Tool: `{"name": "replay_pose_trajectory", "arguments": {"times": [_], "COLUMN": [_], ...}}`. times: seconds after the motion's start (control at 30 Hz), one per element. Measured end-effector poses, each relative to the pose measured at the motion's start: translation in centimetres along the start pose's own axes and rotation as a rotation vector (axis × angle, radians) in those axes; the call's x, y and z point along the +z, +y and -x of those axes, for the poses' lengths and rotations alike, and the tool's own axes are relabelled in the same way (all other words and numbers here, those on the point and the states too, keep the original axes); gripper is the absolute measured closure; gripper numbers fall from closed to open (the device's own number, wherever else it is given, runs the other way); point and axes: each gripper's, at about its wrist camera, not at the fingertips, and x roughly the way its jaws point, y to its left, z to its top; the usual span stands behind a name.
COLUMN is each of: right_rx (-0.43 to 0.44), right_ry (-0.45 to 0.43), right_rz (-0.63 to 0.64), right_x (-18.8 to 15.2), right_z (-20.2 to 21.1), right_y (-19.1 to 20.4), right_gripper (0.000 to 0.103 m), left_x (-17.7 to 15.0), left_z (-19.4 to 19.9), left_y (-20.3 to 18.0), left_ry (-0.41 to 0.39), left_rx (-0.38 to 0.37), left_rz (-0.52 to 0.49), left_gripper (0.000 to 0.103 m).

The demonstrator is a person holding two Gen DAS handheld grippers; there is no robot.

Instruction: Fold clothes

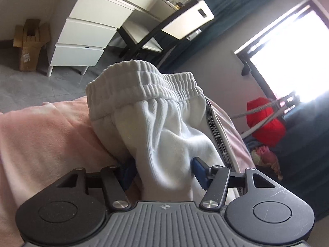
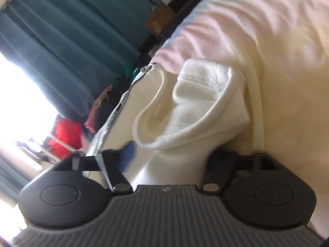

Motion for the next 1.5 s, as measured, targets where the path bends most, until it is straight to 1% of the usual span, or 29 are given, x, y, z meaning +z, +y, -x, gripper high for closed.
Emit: {"name": "replay_pose_trajectory", "arguments": {"times": [0.03,0.07,0.1,0.17,0.2,0.3,0.4,0.47,0.53,0.6,0.7,0.8,0.93,0.97,1.0,1.07,1.13,1.23,1.27,1.3,1.33,1.37,1.4,1.43,1.47,1.5], "right_rx": [-0.003,-0.006,-0.006,0.008,0.016,0.046,0.084,0.093,0.091,0.092,0.105,0.122,0.085,0.075,0.055,0.027,0.016,-0.018,-0.029,-0.041,-0.052,-0.063,-0.076,-0.086,-0.096,-0.107], "right_ry": [-0.014,-0.023,-0.029,-0.065,-0.086,-0.101,-0.088,-0.073,-0.049,-0.026,-0.016,0.003,0.078,0.097,0.115,0.141,0.157,0.180,0.188,0.196,0.183,0.169,0.140,0.115,0.091,0.084], "right_rz": [0.007,0.007,-0.003,-0.034,-0.043,-0.025,-0.070,-0.118,-0.149,-0.158,-0.140,-0.196,-0.194,-0.193,-0.175,-0.161,-0.183,-0.236,-0.252,-0.274,-0.286,-0.297,-0.295,-0.282,-0.268,-0.246], "right_x": [-0.2,-0.2,0.0,0.5,0.7,1.7,2.4,2.5,2.4,2.4,2.8,3.0,2.9,2.9,2.7,2.0,1.6,0.9,0.6,0.6,0.6,0.6,0.5,0.6,0.7,0.6], "right_z": [-0.3,-0.6,-0.5,0.3,1.0,2.5,4.1,5.3,7.1,8.7,11.2,13.8,15.6,16.0,16.0,16.1,16.1,16.4,16.5,16.2,16.4,16.7,17.2,17.6,18.1,18.2], "right_y": [0.2,0.3,0.1,-0.2,-0.2,0.9,0.6,-0.2,-1.0,-1.4,-1.7,-2.6,-3.7,-4.0,-4.1,-4.5,-5.4,-6.4,-6.7,-7.1,-7.2,-7.2,-7.0,-6.6,-6.2,-5.8], "right_gripper": [0.055,0.071,0.079,0.084,0.086,0.087,0.087,0.087,0.087,0.087,0.087,0.087,0.087,0.087,0.087,0.087,0.086,0.083,0.079,0.067,0.057,0.033,0.022,0.014,0.014,0.014], "left_x": [0.1,0.3,0.4,0.8,1.1,1.8,2.4,2.7,2.9,3.2,3.9,4.6,4.8,4.6,4.4,3.9,3.4,2.8,2.6,2.4,2.2,2.0,1.5,1.2,0.6,0.0], "left_z": [-0.3,-0.3,-0.4,0.3,0.8,2.8,5.1,6.8,9.0,11.3,15.1,18.9,23.3,24.0,24.3,24.2,23.9,23.9,24.1,24.4,24.7,24.9,25.1,25.5,26.0,26.6], "left_y": [0.1,0.0,-0.3,-1.2,-1.7,-3.7,-5.3,-6.1,-6.1,-5.7,-4.1,-1.7,2.1,3.2,4.5,7.1,9.0,10.3,10.2,10.0,9.7,9.3,8.6,8.0,7.4,6.8], "left_ry": [-0.011,-0.020,-0.028,-0.049,-0.063,-0.103,-0.122,-0.137,-0.154,-0.162,-0.137,-0.110,-0.081,-0.066,-0.043,0.003,0.024,0.044,0.045,0.044,0.043,0.041,0.040,0.037,0.024,0.008], "left_rx": [0.002,0.008,0.014,0.029,0.035,0.038,0.019,0.011,-0.035,-0.057,-0.071,-0.082,-0.069,-0.060,-0.053,-0.027,-0.001,0.024,0.028,0.035,0.041,0.047,0.053,0.060,0.067,0.073], "left_rz": [0.037,0.058,0.071,0.051,0.030,-0.022,-0.022,-0.047,-0.061,-0.095,-0.097,-0.091,-0.140,-0.163,-0.164,-0.143,-0.132,-0.160,-0.186,-0.219,-0.252,-0.292,-0.343,-0.390,-0.436,-0.482], "left_gripper": [0.053,0.060,0.071,0.084,0.087,0.090,0.092,0.092,0.093,0.093,0.093,0.093,0.093,0.093,0.093,0.093,0.092,0.088,0.086,0.082,0.079,0.061,0.040,0.032,0.022,0.021]}}
